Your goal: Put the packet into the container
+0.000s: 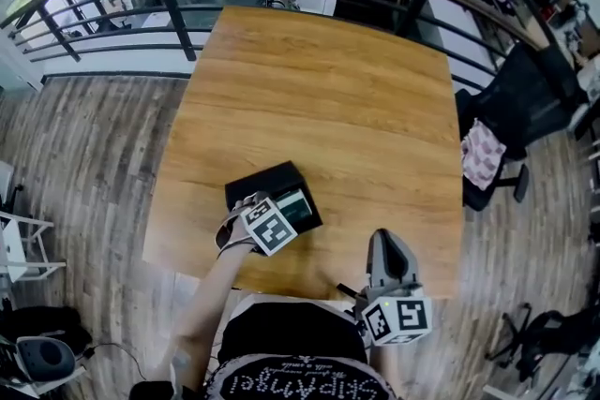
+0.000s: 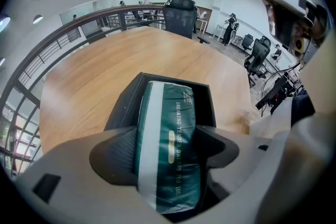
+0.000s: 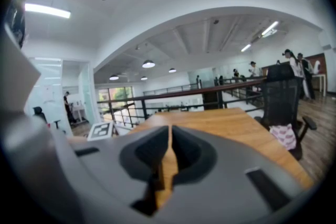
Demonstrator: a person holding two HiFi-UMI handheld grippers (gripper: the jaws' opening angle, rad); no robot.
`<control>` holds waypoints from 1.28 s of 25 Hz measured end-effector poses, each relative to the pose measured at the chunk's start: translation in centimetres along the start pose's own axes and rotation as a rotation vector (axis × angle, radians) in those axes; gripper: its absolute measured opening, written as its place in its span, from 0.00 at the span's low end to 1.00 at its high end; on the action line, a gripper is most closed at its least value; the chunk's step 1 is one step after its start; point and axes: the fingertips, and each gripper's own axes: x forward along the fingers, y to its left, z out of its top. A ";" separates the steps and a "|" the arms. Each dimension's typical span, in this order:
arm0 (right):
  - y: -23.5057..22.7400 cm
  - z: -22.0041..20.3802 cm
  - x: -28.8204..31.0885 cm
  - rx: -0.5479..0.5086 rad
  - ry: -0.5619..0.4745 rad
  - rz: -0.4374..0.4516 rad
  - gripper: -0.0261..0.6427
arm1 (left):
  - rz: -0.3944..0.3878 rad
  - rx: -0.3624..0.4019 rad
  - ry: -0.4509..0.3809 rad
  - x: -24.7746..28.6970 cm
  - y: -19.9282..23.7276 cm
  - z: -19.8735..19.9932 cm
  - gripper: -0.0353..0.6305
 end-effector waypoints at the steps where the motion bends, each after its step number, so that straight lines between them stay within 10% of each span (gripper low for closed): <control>1: 0.0 0.0 -0.1 0.000 -0.001 0.001 0.10 | 0.007 -0.001 -0.004 -0.2 0.0 0.0 0.58; 20: 2.5 0.4 -0.4 -0.031 -0.010 0.021 0.10 | 0.091 -0.110 -0.295 -6.5 2.0 1.8 0.57; 32: 4.0 -0.2 -1.7 -0.037 -0.028 -0.010 0.10 | 0.253 -0.207 -0.574 -11.5 4.6 1.8 0.22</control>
